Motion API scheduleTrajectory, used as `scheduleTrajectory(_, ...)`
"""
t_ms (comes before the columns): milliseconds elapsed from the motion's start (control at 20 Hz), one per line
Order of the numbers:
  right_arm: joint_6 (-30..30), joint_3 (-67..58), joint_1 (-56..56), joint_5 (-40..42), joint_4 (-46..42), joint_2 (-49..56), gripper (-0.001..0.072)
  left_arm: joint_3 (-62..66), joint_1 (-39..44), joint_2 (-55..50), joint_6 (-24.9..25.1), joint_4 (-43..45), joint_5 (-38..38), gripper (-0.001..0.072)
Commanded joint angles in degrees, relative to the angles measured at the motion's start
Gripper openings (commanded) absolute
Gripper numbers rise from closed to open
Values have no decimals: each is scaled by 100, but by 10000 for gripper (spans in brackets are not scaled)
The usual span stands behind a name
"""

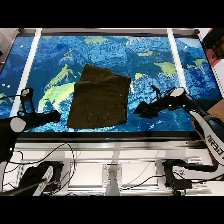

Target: Fold the clothes and pants, and hang the long-sleeved shirts on hangers.

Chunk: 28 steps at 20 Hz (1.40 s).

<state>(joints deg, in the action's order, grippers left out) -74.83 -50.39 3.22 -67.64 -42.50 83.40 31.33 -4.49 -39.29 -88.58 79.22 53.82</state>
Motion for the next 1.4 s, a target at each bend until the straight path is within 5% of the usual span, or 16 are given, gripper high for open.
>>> scheduleTrajectory(0,17,26,522,699,260,402,561,-15,-2,-363,-63,-17,-76,655)
scheduleTrajectory(800,-461,9,1222,831,387,767,544,-15,-2,-1325,-59,-273,-136,654)
scheduleTrajectory(850,-461,9,1213,745,387,765,471,-17,-2,-1405,-61,-273,-133,654)
scheduleTrajectory(950,-457,9,1213,592,363,761,189,-15,-2,-1602,-61,-286,-116,654)
scheduleTrajectory(1050,-450,9,1213,505,348,737,38,-15,-2,-1801,-61,-345,-74,654)
scheduleTrajectory(1350,-345,9,1217,577,393,706,38,-15,-2,-2146,-46,-905,-74,653)
